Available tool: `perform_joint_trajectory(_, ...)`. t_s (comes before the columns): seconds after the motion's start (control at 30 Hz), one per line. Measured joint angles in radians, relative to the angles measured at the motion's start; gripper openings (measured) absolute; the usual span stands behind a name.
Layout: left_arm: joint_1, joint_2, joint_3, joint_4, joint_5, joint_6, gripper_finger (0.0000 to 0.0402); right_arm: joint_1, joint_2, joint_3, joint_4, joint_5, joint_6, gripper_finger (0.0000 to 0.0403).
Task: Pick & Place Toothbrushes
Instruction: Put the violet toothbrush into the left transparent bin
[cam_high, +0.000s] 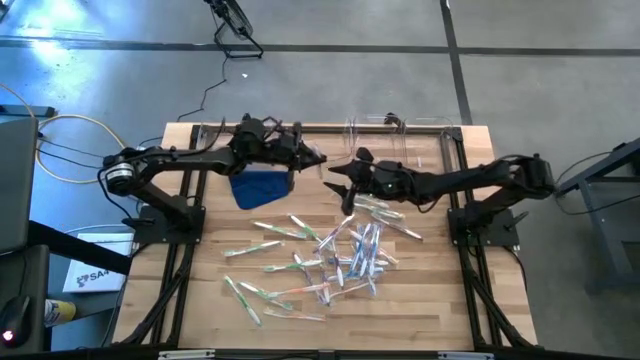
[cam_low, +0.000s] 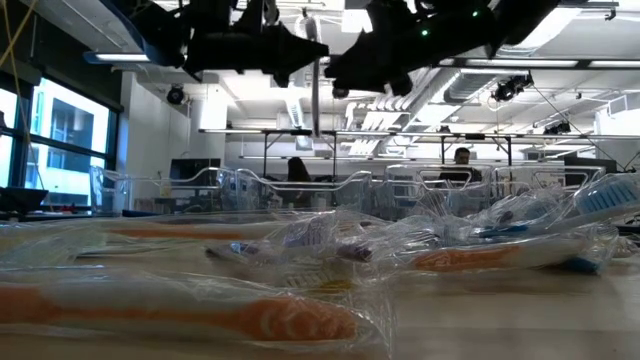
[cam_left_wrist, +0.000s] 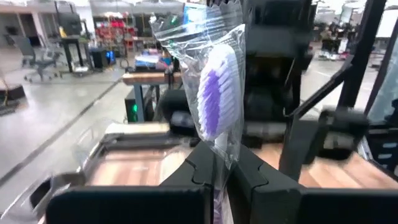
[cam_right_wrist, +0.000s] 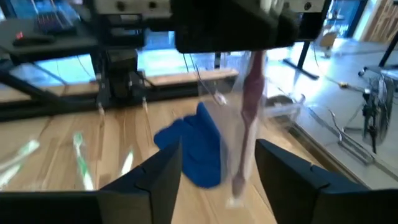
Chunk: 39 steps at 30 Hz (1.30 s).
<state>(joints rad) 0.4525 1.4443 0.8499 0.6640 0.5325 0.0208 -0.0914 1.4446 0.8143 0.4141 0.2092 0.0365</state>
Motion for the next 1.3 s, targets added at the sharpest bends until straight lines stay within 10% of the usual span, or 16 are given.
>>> perform_joint_trajectory(0.33,0.177,-0.142,0.000,-0.329,-0.018,0.129,0.0010,0.000,-0.189,0.000,-0.387,-0.003,0.066,0.0188)
perform_joint_trajectory(0.83,0.377,-0.483,0.001,-0.818,-0.262,0.289,0.0009,0.000,-0.204,0.000,-0.591,-0.113,0.128,0.0009)
perform_joint_trajectory(1.3,0.553,-0.387,-0.001,-1.115,-0.422,0.377,0.0009,0.000,-0.128,0.000,-0.587,-0.113,0.154,0.0004)
